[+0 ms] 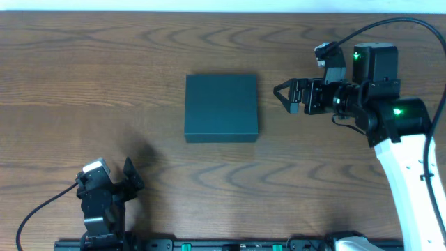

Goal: Pack container

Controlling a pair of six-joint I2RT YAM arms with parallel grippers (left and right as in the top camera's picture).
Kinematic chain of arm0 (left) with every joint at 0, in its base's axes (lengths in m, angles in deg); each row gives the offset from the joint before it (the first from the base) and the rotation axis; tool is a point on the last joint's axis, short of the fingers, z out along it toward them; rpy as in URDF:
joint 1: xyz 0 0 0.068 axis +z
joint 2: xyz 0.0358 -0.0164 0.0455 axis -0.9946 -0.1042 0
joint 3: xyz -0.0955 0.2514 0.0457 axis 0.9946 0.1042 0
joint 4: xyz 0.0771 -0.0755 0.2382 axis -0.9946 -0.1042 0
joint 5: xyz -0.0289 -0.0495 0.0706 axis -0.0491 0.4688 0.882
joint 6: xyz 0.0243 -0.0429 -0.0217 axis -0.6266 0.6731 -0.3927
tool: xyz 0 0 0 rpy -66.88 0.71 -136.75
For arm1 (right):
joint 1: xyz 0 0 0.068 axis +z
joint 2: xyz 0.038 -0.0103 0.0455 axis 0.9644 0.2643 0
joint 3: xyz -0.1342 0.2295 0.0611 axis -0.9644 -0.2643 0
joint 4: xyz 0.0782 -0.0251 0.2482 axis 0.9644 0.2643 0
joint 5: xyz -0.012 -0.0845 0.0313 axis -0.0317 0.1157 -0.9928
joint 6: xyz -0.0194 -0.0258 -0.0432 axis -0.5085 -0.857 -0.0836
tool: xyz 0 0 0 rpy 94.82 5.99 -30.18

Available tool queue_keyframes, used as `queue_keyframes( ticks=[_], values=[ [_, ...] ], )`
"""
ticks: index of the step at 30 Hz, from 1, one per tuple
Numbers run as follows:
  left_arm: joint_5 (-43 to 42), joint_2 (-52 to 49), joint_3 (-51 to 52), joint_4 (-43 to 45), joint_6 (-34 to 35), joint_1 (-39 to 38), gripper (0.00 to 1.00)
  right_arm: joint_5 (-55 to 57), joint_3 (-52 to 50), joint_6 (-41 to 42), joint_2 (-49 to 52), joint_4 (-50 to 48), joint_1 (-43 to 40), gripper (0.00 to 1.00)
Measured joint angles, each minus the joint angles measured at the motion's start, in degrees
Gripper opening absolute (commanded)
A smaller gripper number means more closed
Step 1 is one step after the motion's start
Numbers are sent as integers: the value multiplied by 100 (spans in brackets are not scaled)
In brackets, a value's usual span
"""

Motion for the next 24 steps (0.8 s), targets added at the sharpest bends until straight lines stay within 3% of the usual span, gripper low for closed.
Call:
queue_keyframes(
  ticks=[11,17,24],
  values=[
    [0,2,0,-2,0,0,95,520,-26,-284,-382,155,0,99],
    [0,9,0,0,0,0,95,1648,-693,-968,-2234,0,0,99],
    [-11,11,2,2,-2,0,95,2455,-2634,-1322,-4277,-1008,-52,99]
  ],
)
